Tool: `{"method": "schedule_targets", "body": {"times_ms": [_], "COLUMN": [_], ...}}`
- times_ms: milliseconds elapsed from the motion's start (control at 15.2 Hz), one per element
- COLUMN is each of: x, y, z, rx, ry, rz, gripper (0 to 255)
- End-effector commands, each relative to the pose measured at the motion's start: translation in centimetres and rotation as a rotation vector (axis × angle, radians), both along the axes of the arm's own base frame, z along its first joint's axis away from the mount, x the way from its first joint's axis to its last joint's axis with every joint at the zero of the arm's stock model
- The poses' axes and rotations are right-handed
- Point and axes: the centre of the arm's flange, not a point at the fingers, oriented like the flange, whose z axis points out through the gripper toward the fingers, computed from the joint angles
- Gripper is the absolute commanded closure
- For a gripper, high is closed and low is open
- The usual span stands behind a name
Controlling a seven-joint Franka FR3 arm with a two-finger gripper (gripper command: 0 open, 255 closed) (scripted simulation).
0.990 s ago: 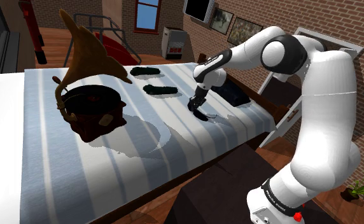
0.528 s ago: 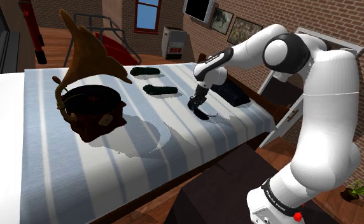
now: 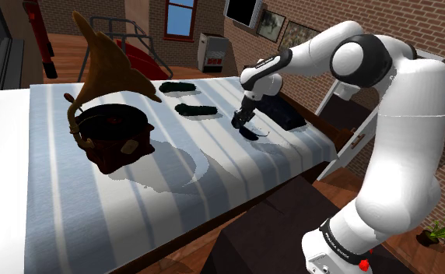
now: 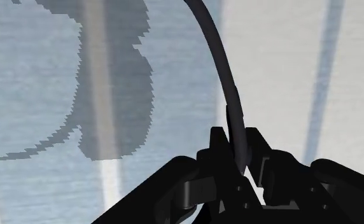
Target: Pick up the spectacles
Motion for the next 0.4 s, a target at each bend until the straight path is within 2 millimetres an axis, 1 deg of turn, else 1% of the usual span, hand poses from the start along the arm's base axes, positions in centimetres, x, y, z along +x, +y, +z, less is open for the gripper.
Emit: {"method": "schedule_targets", "body": {"times_ms": [0,198,330], "x": [-0.1,-0.1,-0.1], "y": [0.0,0.0,0.0], "z": [1.1,2.7,2.8], "rx": [0.000,0.000,0.000], "ry": [0.000,0.000,0.000], "rz": [0.000,0.000,0.000], "gripper": [255,255,255]}}
